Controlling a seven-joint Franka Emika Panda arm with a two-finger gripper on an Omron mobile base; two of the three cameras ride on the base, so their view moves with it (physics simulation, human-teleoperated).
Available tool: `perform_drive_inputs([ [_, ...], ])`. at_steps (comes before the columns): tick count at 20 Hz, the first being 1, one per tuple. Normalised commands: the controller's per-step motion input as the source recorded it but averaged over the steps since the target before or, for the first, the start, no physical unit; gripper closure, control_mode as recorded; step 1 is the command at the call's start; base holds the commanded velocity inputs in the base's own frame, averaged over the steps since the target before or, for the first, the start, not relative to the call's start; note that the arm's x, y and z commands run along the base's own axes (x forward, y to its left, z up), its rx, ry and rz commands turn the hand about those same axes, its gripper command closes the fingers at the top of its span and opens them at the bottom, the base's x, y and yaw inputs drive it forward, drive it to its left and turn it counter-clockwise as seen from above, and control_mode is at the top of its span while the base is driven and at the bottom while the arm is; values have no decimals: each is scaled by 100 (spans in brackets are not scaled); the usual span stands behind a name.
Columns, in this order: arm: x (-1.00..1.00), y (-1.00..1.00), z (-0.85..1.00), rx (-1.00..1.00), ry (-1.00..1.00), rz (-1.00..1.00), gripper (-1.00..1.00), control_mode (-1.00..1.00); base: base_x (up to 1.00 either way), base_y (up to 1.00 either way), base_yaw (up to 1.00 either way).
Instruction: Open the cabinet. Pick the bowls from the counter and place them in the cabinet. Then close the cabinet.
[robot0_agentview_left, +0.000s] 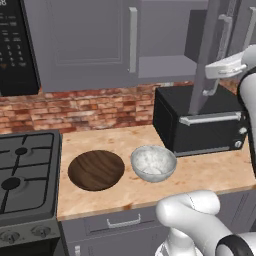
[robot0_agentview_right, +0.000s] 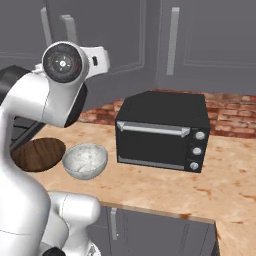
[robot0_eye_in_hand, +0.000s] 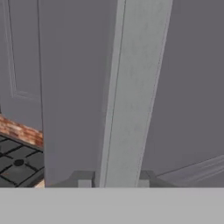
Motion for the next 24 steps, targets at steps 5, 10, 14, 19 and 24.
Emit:
perform_drive_inputs([
  [5,-48,-51,0,0,1,7,100,-100,0,0,0],
  [10,-38,-49,0,0,0,7,100,-100,0,0,0],
  [14,-24,-44,-5,0,0,10,100,-100,0,0,0],
  [19,0,-27,-23,7,-1,6,-100,-100,0,0,0],
  [24,0,-5,-33,3,-4,1,-100,-100,0,0,0],
])
